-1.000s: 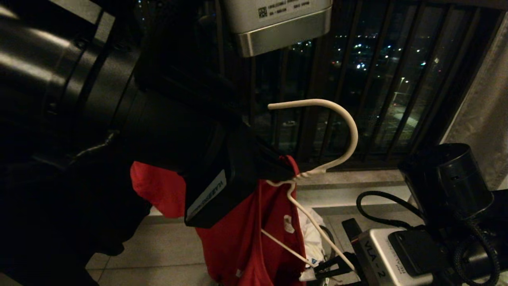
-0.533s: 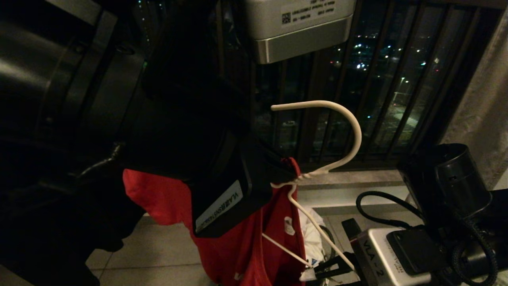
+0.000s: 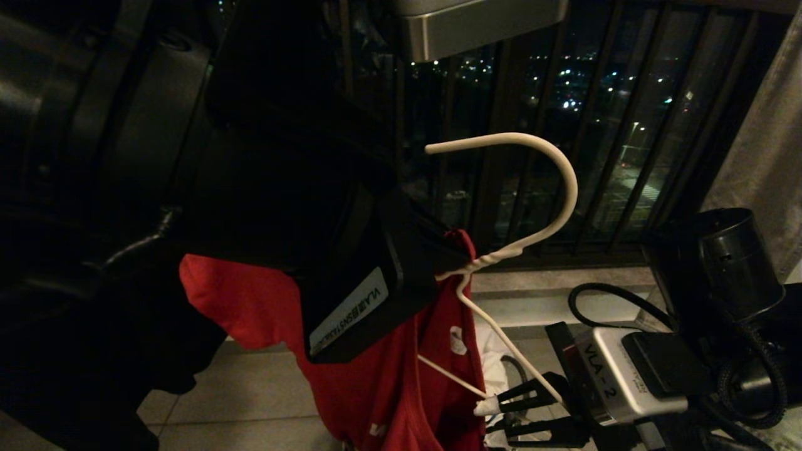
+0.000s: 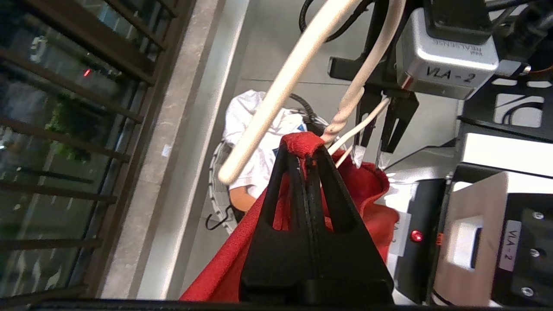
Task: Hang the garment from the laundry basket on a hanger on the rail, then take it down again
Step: Hang the clothes on the clothes rack
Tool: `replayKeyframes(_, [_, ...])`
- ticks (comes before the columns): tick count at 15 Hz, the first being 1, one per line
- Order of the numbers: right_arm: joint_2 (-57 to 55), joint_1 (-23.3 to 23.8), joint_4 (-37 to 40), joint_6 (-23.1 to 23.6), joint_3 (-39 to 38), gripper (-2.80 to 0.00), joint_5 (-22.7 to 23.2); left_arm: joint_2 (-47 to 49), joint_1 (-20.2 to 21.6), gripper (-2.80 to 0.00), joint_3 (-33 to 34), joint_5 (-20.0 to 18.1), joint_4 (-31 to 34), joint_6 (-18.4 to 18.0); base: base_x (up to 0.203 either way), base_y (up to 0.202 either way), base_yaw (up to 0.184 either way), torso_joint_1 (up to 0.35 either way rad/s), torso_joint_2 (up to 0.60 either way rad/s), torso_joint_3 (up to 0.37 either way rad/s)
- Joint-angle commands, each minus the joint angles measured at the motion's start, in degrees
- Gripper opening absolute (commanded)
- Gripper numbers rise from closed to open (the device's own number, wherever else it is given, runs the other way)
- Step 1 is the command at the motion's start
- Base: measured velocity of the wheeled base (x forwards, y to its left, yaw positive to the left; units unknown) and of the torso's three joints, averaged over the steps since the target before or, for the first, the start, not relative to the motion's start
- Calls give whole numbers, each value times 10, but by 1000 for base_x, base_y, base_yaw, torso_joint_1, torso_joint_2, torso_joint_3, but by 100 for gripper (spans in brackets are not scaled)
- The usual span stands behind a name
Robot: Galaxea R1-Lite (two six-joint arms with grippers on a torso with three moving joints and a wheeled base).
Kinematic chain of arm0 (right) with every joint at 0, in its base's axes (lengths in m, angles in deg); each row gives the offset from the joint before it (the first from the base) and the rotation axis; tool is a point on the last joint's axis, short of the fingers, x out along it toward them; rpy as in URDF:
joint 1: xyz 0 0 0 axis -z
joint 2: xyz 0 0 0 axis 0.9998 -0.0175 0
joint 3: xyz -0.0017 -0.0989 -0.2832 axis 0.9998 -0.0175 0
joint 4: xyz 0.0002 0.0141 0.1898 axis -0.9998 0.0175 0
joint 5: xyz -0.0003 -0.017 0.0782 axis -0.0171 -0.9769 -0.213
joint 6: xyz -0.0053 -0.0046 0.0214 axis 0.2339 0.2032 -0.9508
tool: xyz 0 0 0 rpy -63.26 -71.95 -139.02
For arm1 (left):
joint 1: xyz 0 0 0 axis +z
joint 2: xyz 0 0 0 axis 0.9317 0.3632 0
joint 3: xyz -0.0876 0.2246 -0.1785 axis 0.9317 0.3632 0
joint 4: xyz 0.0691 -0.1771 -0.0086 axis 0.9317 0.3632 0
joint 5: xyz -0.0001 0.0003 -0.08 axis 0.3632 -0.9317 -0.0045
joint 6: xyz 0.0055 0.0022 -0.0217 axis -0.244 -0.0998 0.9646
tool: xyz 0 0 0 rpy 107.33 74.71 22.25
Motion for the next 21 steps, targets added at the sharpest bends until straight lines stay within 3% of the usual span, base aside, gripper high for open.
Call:
replayKeyframes(1, [1,5,3,2,1,-280,2,-2,-3,-280,-1,10,0,-2,0,0,0,0,0,0])
replayKeyframes(3, [2,7,3,2,1,-280,2,-3,-3,-280,-3,44,0,-3,0,0,0,0,0,0])
replayKeyframes(7, [2,7,3,2,1,-280,2,-11,-2,-280,-6,70,0,-2,0,0,0,0,0,0])
replayKeyframes(21, [9,4,3,3,-7,-280,6,11,-55,-280,-20,53,2,-3,0,0,0,0,0,0])
